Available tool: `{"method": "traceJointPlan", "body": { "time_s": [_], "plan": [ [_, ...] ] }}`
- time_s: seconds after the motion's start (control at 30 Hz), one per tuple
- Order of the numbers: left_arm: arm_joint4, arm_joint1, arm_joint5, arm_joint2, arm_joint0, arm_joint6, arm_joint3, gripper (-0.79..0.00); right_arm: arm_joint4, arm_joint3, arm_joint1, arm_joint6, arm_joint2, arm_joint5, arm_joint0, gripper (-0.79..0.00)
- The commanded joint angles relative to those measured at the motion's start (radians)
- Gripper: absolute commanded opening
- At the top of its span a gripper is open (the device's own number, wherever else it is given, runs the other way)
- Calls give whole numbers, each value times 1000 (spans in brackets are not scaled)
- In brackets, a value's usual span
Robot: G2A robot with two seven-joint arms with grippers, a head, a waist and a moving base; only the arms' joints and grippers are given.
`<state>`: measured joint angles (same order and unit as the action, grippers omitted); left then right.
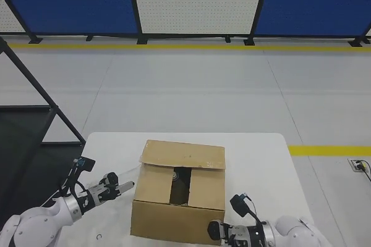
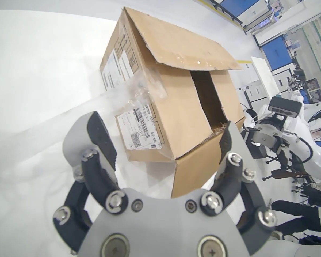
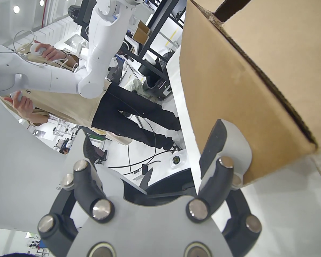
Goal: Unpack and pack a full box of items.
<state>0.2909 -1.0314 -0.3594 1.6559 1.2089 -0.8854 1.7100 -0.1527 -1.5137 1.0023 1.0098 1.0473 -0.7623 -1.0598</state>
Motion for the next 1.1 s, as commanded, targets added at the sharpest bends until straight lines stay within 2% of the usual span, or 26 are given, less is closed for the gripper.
{"method": "traceJointPlan", "body": {
  "time_s": [0.0,0.33,0.53,0.8,0.93,1.07],
  "plan": [
    [0,0,0,0,0,0,0,0,-4,21,4,-10,-12,-2,10,0],
    [0,0,0,0,0,0,0,0,-2,99,16,-40,-49,-2,45,0],
    [0,0,0,0,0,0,0,0,21,54,8,-17,-38,-22,34,0],
    [0,0,0,0,0,0,0,0,26,-131,-30,19,71,-28,-18,0],
    [0,0,0,0,0,0,0,0,-9,-157,-45,16,144,-16,-7,0],
    [0,0,0,0,0,0,0,0,34,-163,-50,-17,189,45,37,0]
  ]
}}
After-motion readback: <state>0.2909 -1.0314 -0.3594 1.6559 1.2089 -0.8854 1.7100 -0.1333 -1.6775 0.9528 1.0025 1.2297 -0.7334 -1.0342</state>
